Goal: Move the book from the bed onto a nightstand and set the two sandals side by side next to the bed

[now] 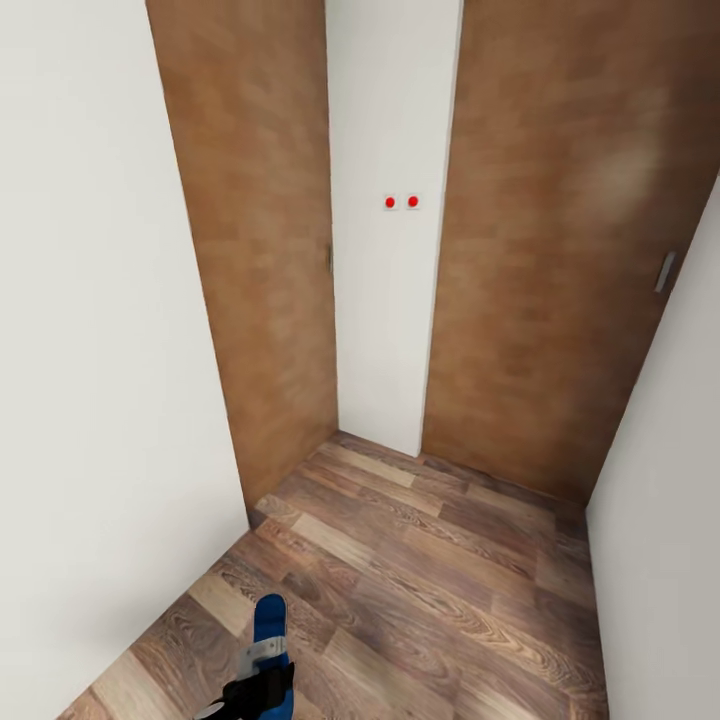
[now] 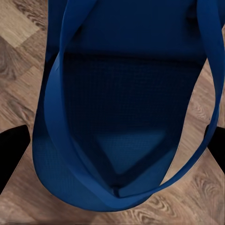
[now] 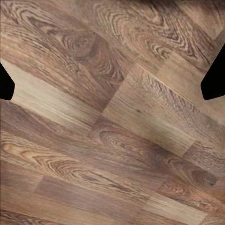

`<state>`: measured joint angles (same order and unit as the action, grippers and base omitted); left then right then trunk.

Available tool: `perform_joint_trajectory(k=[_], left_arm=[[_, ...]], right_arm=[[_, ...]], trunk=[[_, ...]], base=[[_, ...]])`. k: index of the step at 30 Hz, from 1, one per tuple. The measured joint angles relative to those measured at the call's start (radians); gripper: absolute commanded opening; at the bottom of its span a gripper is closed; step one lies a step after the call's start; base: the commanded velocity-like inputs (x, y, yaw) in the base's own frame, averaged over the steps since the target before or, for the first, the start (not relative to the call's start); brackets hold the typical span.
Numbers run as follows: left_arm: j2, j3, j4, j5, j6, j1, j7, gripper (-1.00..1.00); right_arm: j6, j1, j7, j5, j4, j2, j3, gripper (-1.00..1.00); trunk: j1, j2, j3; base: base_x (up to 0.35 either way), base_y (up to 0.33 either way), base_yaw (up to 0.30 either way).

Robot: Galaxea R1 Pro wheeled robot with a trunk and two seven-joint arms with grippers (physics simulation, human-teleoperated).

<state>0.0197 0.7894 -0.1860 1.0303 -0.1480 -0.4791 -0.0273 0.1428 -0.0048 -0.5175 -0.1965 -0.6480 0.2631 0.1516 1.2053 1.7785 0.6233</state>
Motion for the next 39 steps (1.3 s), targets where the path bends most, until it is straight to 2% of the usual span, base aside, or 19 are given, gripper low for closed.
perform_joint_trajectory(k=[12,26,32,39], left_arm=[[0.0,0.0,0.0,0.0,0.0,0.0,0.0,-1.0],[0.0,0.0,0.0,0.0,0.001,0.0,0.0,-1.0],[0.0,0.0,0.0,0.0,0.001,0.0,0.0,-1.0],[0.0,0.0,0.0,0.0,0.002,0.0,0.0,-1.0]], right_arm=[[0.0,0.0,0.0,0.0,0.001,0.0,0.0,1.0],[0.0,0.0,0.0,0.0,0.001,0.0,0.0,1.0],[0.0,0.0,0.0,0.0,0.004,0.0,0.0,1.0],[0.0,0.0,0.0,0.0,0.004,-0.001,0.0,1.0]], trunk=[[0.0,0.0,0.0],[0.001,0.0,0.0],[0.0,0.0,0.0],[0.0,0.0,0.0]], base=[[-0.018,0.0,0.29],[-0.291,0.0,0.283],[-0.041,0.0,0.107],[-0.003,0.0,0.258]])
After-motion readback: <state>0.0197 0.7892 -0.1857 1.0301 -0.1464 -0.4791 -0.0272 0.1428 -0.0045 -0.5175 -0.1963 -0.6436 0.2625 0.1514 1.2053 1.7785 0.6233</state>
